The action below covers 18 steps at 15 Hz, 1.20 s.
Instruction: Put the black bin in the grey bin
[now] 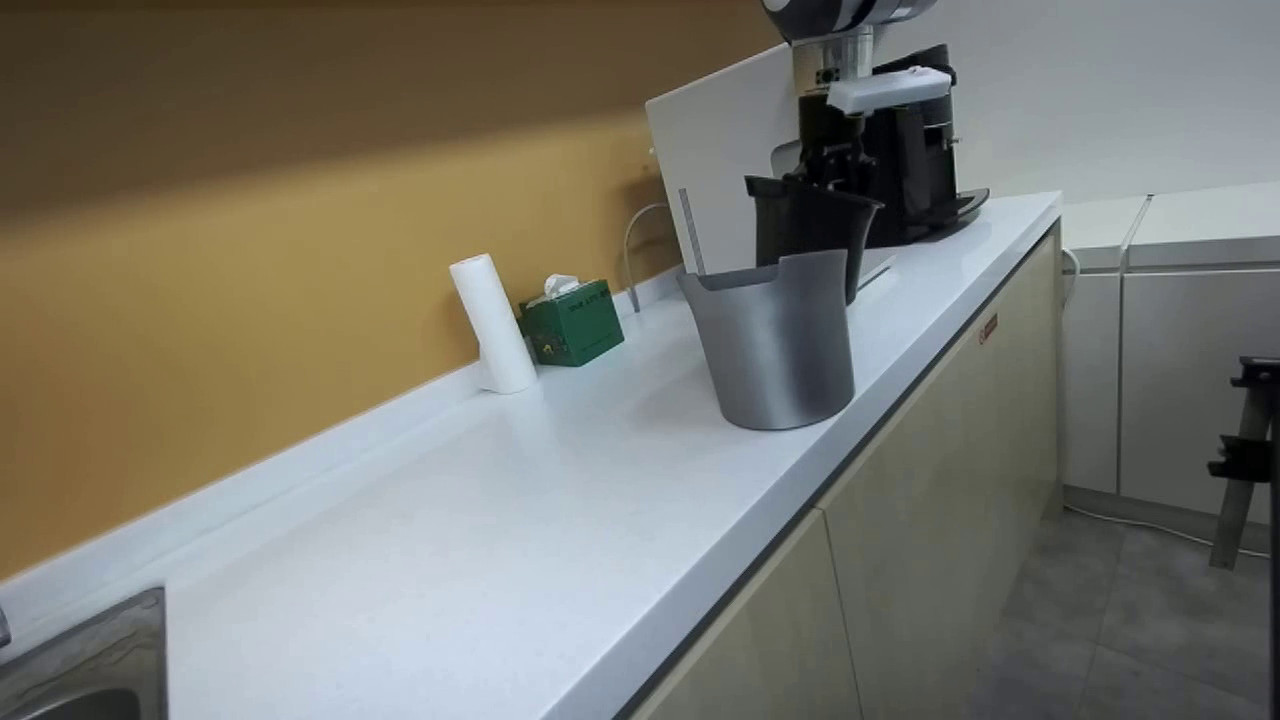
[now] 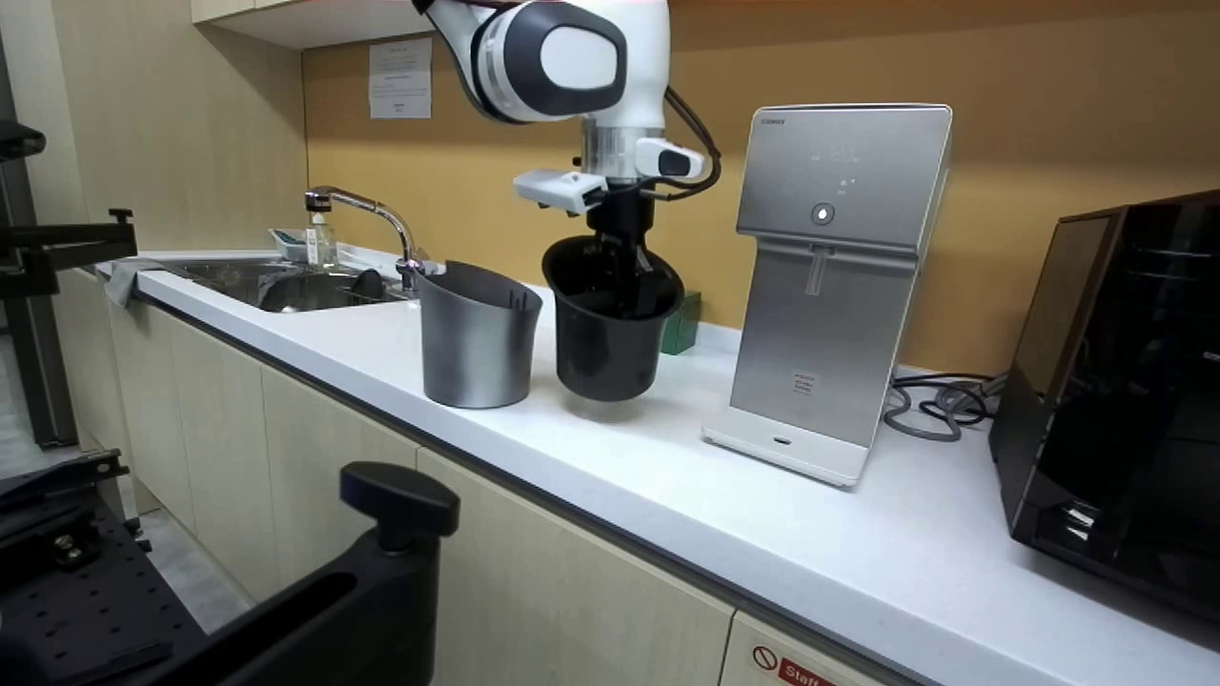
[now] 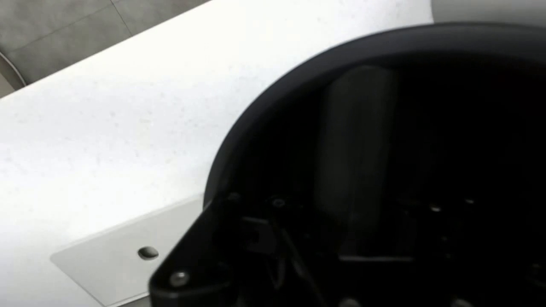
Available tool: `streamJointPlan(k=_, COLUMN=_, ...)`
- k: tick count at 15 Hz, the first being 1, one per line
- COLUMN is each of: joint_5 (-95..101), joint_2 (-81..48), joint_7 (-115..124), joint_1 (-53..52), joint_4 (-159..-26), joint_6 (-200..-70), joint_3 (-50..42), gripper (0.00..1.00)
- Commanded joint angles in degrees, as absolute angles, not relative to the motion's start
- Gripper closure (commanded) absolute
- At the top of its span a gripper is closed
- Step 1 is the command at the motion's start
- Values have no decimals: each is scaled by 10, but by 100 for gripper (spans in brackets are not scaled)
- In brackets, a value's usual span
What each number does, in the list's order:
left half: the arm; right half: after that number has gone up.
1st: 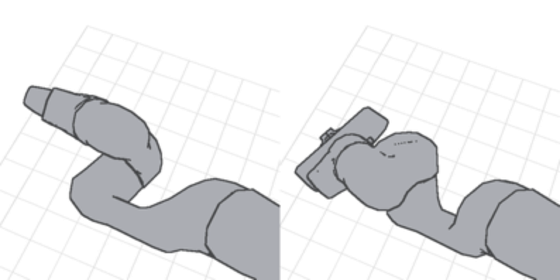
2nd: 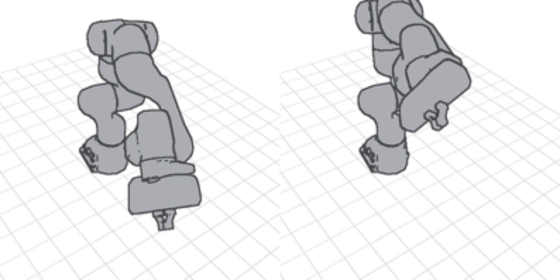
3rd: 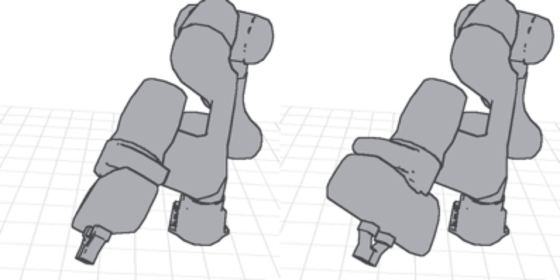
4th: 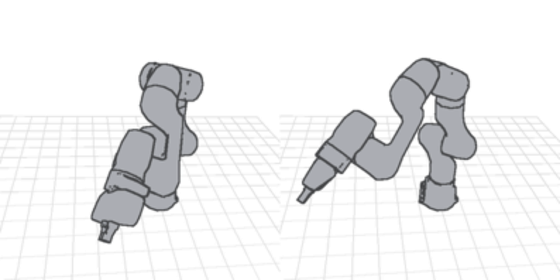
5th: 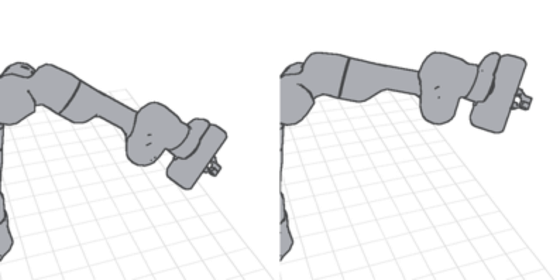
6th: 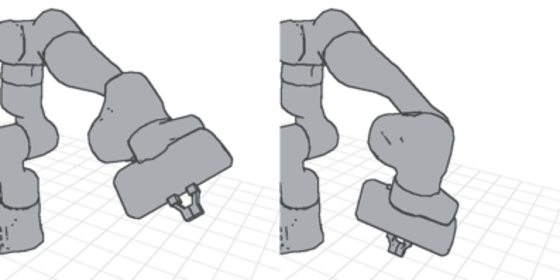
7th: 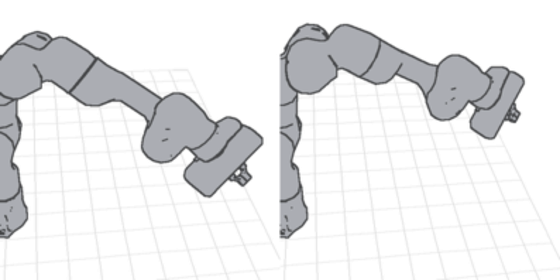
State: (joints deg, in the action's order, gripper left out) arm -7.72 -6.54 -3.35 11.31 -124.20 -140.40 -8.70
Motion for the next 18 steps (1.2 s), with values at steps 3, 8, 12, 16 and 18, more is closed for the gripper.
streamJointPlan(k=3, joint_5=-35, joint_2=1, joint_7=-36, joint_1=93, joint_4=-1232, joint_6=-1405, joint_3=-83, gripper=99)
streamJointPlan(k=8, joint_5=0, joint_2=52, joint_7=-112, joint_1=74, joint_4=-1219, joint_6=-1350, joint_3=-71, gripper=99)
streamJointPlan(k=12, joint_5=-11, joint_2=81, joint_7=-219, joint_1=50, joint_4=-1183, joint_6=-1234, joint_3=-63, gripper=99)
streamJointPlan(k=16, joint_5=-1, joint_2=91, joint_7=-274, joint_1=29, joint_4=-1147, joint_6=-1138, joint_3=-54, gripper=99)
streamJointPlan(k=18, joint_5=-8, joint_2=92, joint_7=-264, joint_1=28, joint_4=-1165, joint_6=-1155, joint_3=-56, gripper=96)
